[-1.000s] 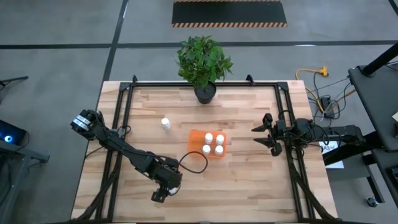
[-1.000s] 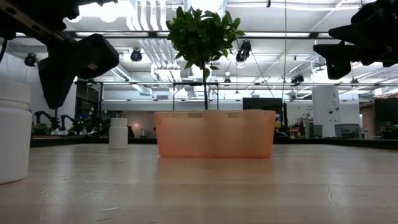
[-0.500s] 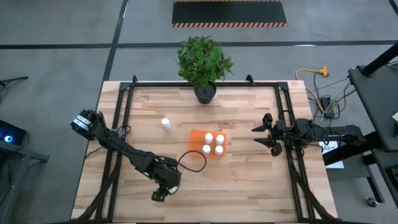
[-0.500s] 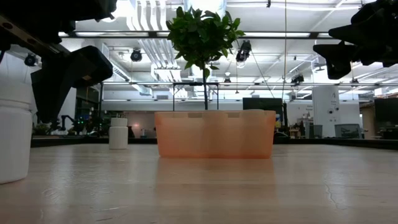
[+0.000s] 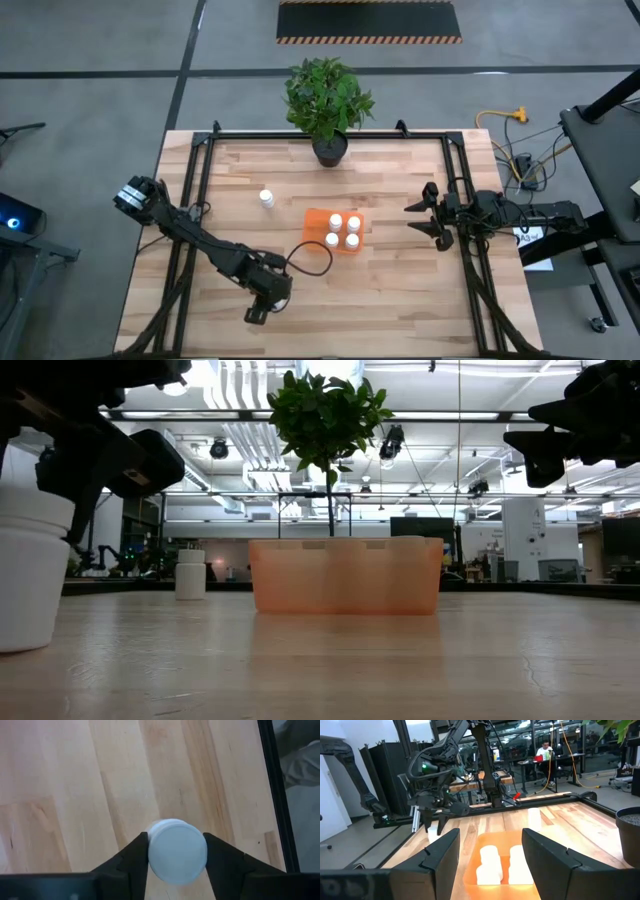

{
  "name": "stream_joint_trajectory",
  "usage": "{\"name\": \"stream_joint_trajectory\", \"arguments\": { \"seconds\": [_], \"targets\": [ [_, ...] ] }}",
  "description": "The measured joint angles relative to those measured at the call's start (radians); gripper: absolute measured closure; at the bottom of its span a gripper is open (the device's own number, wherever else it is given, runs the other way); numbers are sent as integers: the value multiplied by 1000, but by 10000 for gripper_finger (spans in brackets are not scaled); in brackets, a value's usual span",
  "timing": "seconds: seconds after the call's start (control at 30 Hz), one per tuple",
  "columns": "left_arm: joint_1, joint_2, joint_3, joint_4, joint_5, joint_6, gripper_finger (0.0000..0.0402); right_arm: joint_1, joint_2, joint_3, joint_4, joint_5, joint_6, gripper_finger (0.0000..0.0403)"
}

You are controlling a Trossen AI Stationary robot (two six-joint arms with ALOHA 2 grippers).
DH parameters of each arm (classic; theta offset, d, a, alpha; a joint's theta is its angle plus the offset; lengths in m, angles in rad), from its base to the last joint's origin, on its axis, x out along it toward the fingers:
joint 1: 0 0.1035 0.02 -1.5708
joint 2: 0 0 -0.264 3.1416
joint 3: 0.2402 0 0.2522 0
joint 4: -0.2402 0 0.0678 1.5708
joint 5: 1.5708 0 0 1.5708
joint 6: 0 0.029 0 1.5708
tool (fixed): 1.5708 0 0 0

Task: Pick and place pill bottles into a basket
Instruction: Put the white pill bottle into the orange bin

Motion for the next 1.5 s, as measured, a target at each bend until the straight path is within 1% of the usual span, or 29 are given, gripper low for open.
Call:
{"name": "stream_joint_trajectory", "arguments": {
  "seconds": [0.2, 0.5, 0.77, 0.93, 1.1, 1.3, 1.5],
  "targets": [
    [0, 0, 5, -13, 0, -40, 258, 0, 0, 0, 0, 0, 0, 199],
    [25, -38, 13, -117, 0, -51, 258, 0, 0, 0, 0, 0, -1, 199],
    [89, -106, 12, -152, 0, -52, 258, 0, 2, 0, 0, 0, -1, 199],
    [161, -150, 20, -153, 1, -83, 258, 0, 2, 0, 0, 0, -1, 199],
    [233, -182, 52, -155, 1, -89, 258, 0, 2, 0, 0, 1, -1, 199],
    [297, -193, 131, -163, 1, -19, 258, 0, 2, 0, 0, 0, 0, 199],
    [383, -184, 232, -239, 0, 75, 258, 0, 2, 0, 0, 0, 0, 199]
  ]
}}
